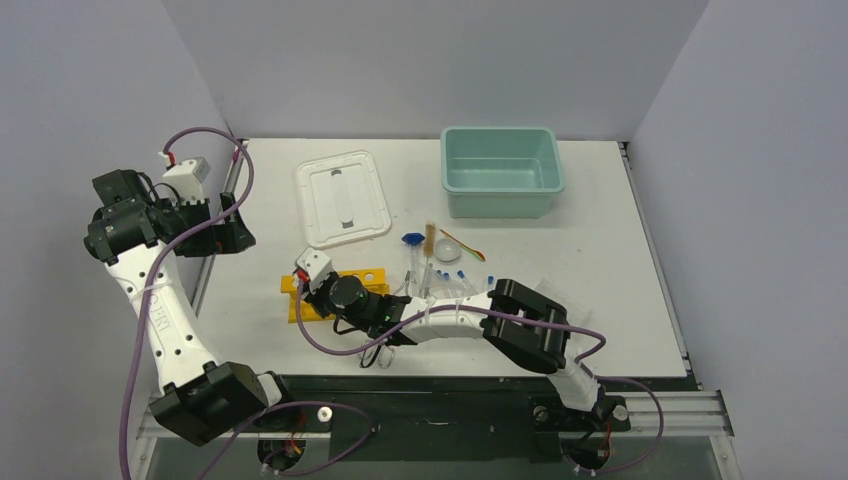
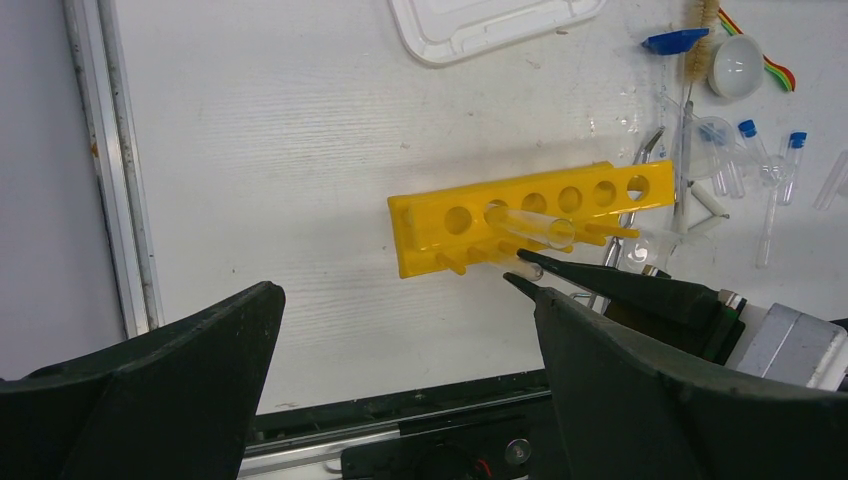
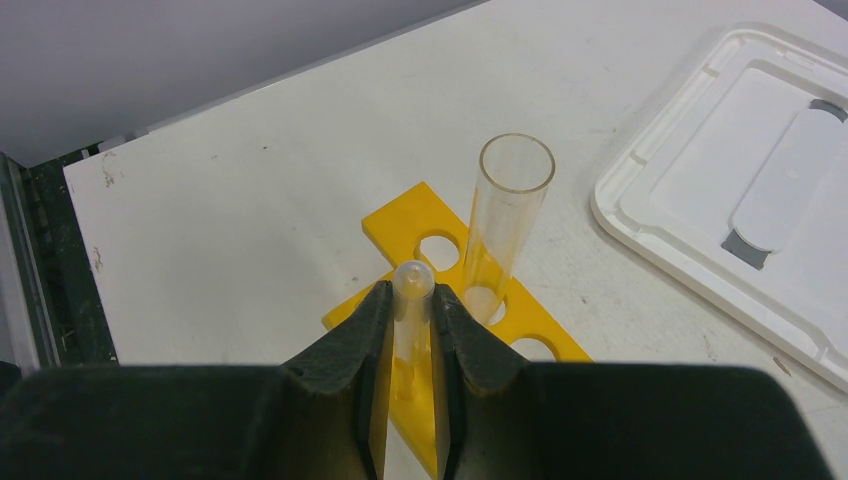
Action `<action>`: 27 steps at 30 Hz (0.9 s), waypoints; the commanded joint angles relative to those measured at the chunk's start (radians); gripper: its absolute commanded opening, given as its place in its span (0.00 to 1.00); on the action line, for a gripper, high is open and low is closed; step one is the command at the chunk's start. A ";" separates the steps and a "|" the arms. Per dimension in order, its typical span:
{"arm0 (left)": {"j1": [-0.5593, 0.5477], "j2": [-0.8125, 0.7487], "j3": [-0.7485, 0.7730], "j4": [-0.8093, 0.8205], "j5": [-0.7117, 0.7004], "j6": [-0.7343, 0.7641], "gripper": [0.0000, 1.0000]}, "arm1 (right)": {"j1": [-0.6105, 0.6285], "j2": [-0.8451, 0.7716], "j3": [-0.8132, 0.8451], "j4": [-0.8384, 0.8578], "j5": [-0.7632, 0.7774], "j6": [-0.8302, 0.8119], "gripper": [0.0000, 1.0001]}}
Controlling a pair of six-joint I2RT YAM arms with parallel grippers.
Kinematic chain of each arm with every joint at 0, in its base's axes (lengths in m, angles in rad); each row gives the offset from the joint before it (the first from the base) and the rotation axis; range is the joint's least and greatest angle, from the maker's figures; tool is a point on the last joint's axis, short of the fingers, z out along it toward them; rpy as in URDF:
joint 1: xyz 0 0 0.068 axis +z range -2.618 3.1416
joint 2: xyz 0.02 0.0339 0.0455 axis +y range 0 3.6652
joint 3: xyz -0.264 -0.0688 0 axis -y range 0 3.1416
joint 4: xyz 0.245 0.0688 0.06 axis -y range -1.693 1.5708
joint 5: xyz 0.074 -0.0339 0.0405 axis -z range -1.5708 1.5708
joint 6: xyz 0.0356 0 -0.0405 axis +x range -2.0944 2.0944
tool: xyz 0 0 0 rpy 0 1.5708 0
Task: Organize the chemistry lab equipment
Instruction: Pick up the test tube at the center of the board.
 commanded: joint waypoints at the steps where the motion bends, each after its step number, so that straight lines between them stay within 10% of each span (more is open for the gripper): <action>1: 0.012 -0.010 0.013 0.004 0.024 0.014 0.97 | 0.010 -0.020 -0.022 -0.065 0.013 -0.007 0.00; 27: 0.021 -0.004 -0.001 0.003 0.035 0.029 0.96 | 0.014 -0.047 -0.054 -0.082 0.001 -0.016 0.00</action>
